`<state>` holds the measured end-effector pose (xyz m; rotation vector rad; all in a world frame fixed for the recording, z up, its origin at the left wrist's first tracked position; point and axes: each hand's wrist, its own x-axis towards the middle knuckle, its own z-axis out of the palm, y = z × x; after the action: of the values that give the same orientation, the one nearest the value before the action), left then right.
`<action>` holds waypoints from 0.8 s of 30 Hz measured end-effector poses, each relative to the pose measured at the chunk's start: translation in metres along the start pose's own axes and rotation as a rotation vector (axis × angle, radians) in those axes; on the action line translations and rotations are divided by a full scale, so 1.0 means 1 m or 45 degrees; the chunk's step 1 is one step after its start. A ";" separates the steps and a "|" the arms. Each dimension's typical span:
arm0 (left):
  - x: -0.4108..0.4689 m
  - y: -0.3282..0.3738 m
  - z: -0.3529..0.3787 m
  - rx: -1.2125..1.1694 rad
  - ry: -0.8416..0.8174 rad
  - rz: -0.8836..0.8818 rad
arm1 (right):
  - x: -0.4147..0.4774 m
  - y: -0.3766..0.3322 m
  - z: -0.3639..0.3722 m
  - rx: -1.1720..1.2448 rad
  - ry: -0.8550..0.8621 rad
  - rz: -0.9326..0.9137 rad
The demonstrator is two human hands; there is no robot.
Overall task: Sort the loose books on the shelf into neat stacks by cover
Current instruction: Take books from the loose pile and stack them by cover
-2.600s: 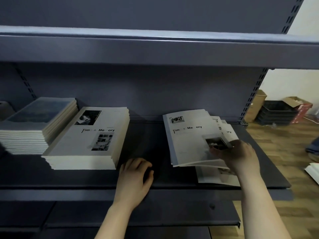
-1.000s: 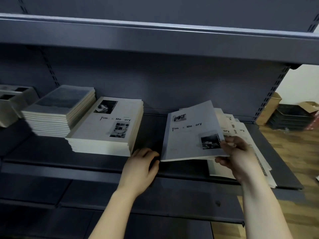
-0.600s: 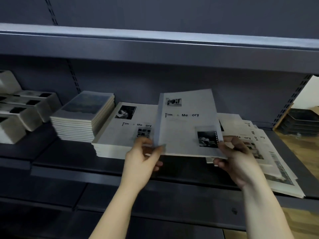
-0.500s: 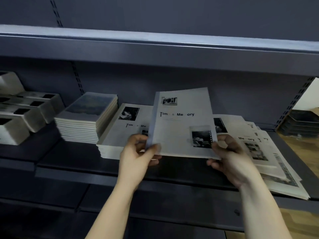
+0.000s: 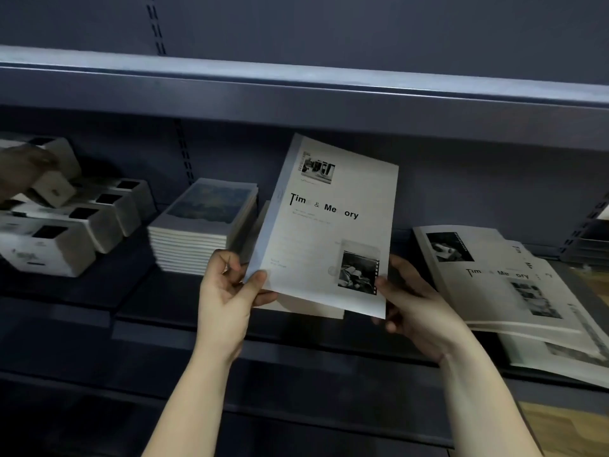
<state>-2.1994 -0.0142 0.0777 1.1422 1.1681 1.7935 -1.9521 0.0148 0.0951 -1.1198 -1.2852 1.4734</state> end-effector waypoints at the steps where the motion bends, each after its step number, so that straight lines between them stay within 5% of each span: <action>1: 0.001 0.000 -0.004 -0.018 0.001 0.001 | 0.001 -0.001 0.004 -0.023 -0.021 0.000; 10: 0.014 -0.005 -0.033 0.045 -0.023 -0.046 | 0.024 0.005 0.038 0.127 0.102 -0.076; 20: 0.024 -0.038 -0.085 1.187 0.012 0.284 | 0.050 0.010 0.054 0.061 0.316 0.027; 24: 0.034 -0.067 -0.101 1.351 -0.133 0.362 | 0.058 0.013 0.050 -0.084 0.407 0.080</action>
<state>-2.2997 0.0071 0.0043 2.0269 2.0551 1.2151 -2.0148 0.0587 0.0808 -1.3869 -1.0895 1.2420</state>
